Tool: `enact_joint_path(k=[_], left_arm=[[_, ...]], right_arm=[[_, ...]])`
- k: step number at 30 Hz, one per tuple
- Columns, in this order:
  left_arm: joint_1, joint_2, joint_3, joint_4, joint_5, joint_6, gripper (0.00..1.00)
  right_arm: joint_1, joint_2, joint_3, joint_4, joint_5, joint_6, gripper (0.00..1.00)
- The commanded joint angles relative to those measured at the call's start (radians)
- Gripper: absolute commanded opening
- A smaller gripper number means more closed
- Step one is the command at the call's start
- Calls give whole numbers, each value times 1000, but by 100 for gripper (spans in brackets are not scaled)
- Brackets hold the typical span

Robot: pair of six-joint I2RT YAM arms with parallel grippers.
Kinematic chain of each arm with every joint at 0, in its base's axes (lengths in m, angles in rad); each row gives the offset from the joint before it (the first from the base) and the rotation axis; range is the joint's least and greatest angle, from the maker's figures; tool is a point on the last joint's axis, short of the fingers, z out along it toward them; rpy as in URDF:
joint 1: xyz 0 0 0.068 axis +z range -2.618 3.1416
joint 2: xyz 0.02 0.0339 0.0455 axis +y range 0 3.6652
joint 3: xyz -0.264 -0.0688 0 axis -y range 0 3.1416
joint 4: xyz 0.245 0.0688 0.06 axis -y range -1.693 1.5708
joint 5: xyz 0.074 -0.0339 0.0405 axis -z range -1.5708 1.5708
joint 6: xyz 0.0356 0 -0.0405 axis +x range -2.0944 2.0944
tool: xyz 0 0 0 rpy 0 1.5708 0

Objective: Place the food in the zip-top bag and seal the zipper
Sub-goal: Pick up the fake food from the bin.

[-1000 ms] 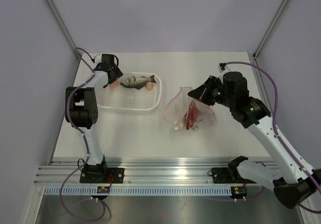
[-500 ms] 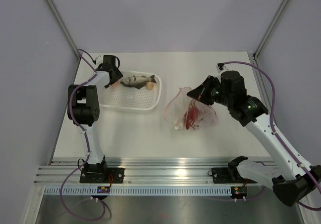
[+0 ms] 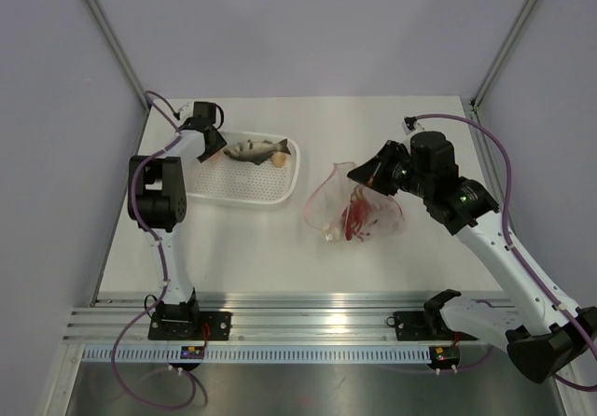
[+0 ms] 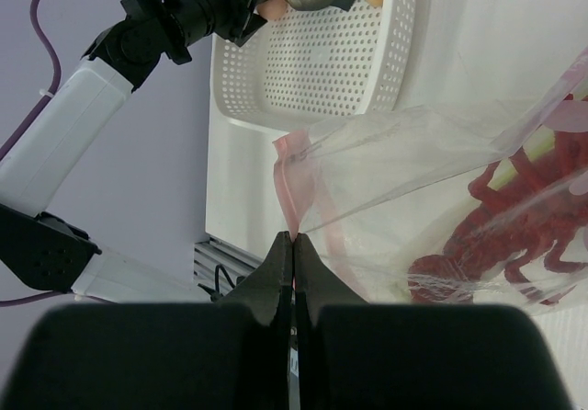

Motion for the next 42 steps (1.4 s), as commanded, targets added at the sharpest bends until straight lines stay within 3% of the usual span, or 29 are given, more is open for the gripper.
enact_joint_path(k=[1, 8, 20, 36, 42], left_arm=[[1, -69, -40, 36, -26, 0, 36], [-2, -291, -186, 105, 41, 53, 22], [-57, -656, -395, 104, 120, 133, 22], [-160, -752, -432, 22, 224, 171, 20], [-226, -790, -404, 4, 357, 211, 20]], right_arm=[[-6, -6, 10, 75, -22, 10, 0], [-8, -5, -5, 90, -15, 19, 0], [-8, 104, -4, 172, -35, 13, 0], [-6, 299, 67, 291, -107, 28, 0], [-6, 391, 117, 334, -167, 33, 0]])
